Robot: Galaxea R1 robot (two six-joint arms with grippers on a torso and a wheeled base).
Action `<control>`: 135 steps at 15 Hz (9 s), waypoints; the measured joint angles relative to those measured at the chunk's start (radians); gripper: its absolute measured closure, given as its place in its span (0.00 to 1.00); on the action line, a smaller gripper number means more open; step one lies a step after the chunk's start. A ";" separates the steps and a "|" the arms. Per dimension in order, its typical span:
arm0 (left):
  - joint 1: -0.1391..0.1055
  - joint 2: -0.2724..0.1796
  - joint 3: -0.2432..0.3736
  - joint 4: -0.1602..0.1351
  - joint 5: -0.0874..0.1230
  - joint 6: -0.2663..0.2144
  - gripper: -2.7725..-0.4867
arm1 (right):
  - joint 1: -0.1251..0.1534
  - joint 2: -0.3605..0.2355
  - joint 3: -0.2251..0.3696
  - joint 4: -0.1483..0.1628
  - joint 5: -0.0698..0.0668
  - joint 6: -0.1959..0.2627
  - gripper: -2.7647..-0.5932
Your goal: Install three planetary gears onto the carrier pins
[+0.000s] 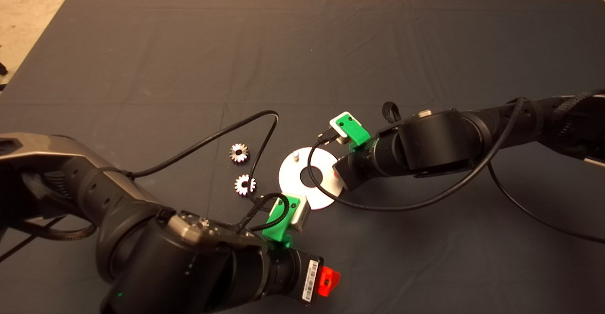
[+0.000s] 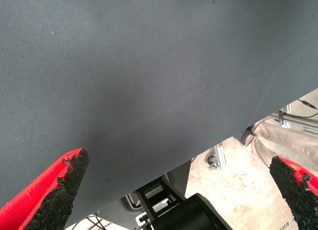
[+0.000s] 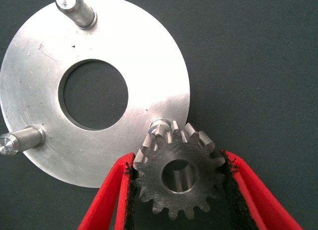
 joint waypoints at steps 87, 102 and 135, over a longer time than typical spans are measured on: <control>0.033 -0.003 -0.018 0.017 0.000 0.009 0.06 | 0.093 0.008 0.075 -0.014 0.007 0.055 0.34; 0.033 -0.298 -0.041 0.155 0.002 0.536 0.06 | 0.159 -0.544 0.447 0.357 0.004 0.083 0.34; 0.088 -0.244 -0.301 0.439 -0.002 0.674 0.10 | 0.077 -0.550 0.454 0.383 0.005 0.072 0.34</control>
